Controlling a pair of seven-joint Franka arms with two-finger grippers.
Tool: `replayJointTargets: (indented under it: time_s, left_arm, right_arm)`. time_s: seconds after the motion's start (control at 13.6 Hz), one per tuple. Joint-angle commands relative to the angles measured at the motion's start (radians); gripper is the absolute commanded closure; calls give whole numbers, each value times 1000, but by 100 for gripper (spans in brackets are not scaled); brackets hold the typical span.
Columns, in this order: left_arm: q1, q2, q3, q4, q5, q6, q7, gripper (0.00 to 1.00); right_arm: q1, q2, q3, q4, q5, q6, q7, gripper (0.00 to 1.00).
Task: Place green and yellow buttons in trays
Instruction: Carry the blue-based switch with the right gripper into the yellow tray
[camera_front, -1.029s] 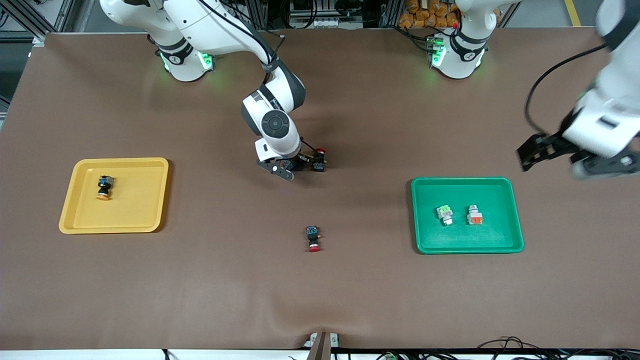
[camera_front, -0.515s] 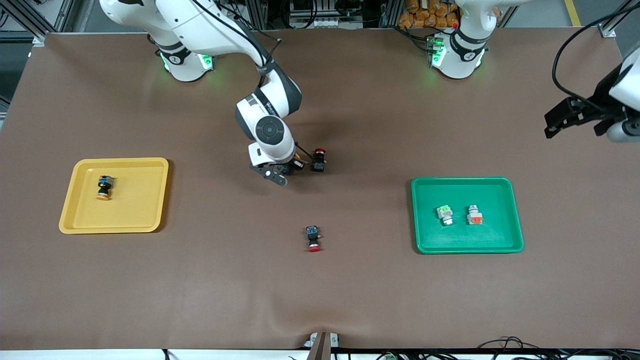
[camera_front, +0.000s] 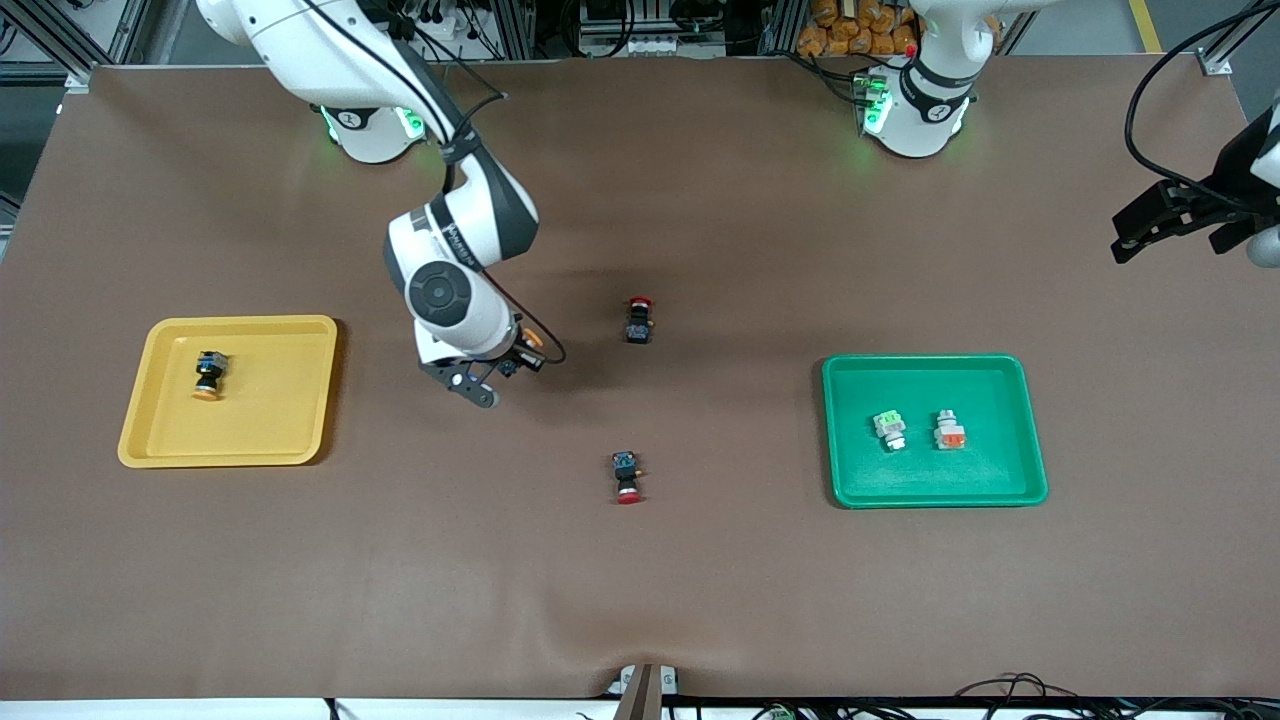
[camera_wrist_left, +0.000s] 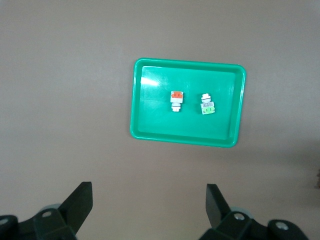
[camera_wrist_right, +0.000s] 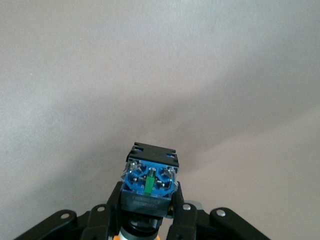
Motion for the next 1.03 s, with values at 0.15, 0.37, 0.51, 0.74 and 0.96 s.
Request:
replayJointTargets:
  time_s: [0.15, 0.37, 0.51, 0.74, 0.96]
  left_arm:
    - [8, -14, 1, -16, -14, -4, 0, 0]
    - [9, -14, 1, -16, -14, -4, 0, 0]
    - [9, -16, 1, -16, -14, -4, -2, 0]
    - [8, -19, -1, -14, -14, -4, -2, 0]
    - [6, -17, -1, -13, -17, -2, -2, 0]
  right_arm:
    - [-112, -41, 10, -21, -10, -47, -219, 100]
    - [-233, -50, 10, -22, -10, -73, -426, 100]
    - [-312, -57, 10, -34, -10, -93, -574, 100]
    - [-467, -56, 7, -53, -11, -102, -869, 100]
    - [-612, -35, 9, -44, -16, -90, -1107, 100]
